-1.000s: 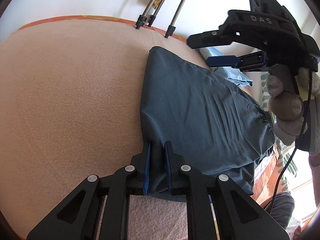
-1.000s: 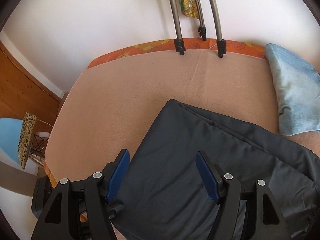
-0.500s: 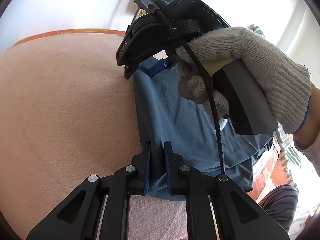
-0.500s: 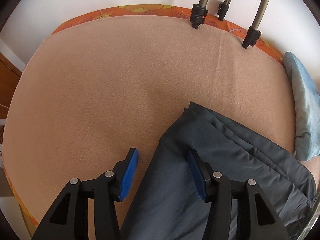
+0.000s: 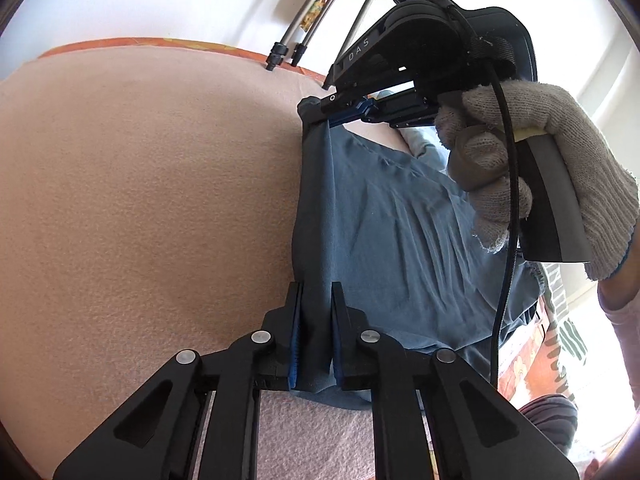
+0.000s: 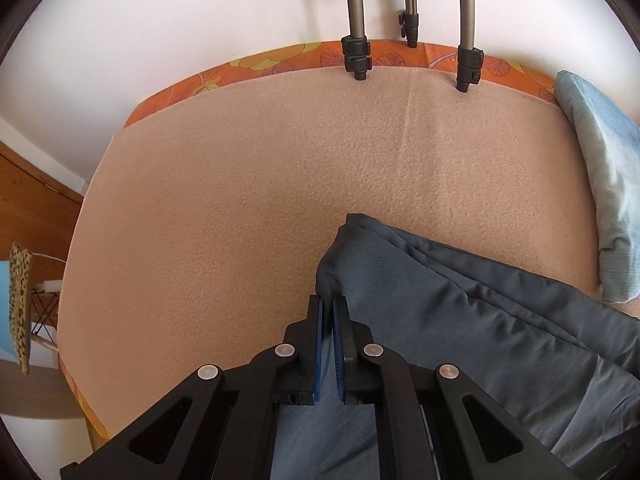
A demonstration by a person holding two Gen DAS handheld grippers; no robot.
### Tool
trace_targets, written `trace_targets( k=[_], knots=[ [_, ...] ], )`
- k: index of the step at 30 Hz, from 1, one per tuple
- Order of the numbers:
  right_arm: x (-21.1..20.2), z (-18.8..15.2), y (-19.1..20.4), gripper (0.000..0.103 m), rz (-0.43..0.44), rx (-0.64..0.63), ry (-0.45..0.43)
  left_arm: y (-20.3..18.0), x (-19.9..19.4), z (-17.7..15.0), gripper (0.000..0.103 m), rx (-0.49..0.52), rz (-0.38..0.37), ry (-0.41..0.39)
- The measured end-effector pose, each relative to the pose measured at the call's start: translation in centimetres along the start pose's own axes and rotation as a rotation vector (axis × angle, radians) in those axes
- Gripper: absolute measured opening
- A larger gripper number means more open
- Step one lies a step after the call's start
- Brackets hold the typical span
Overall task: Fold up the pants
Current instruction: 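Lift the held pants with both tools and fold them over onto themselves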
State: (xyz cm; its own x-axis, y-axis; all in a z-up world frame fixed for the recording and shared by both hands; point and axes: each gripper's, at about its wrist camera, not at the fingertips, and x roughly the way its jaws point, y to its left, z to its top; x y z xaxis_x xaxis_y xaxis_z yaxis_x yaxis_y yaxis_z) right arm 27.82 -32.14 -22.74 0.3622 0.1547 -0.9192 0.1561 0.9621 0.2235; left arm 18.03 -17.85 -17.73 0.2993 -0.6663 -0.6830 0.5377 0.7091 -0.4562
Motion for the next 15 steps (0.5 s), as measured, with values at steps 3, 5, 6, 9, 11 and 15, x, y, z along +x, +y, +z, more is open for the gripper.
trace_targets(
  k=[3,5,6,9,11,15],
  knots=[
    [-1.6,0.0,-1.0,0.002,0.033,0.010,-0.028,-1.3,-1.0,0.1,0.008,0.024,-0.053,-0.026],
    [-2.7,0.0,-1.8,0.002,0.046,0.021,-0.047,-2.6,-1.5,0.4,0.008,0.043,-0.079,-0.039],
    [-3.2,-0.1,-2.2,0.002,0.055,0.028,-0.055,-3.0,-1.8,0.5,0.008,0.056,-0.094,-0.041],
    [-4.8,-0.4,-3.3,0.001,0.079,0.049,-0.083,-5.3,-2.0,0.8,0.008,0.095,-0.123,-0.044],
    [-5.9,-0.6,-4.1,0.001,0.090,0.056,-0.102,-6.6,-2.1,0.8,0.008,0.115,-0.148,-0.042],
    [-7.6,-0.7,-5.2,0.001,0.106,0.068,-0.137,-9.2,-2.2,0.8,0.008,0.164,-0.187,-0.034]
  ],
)
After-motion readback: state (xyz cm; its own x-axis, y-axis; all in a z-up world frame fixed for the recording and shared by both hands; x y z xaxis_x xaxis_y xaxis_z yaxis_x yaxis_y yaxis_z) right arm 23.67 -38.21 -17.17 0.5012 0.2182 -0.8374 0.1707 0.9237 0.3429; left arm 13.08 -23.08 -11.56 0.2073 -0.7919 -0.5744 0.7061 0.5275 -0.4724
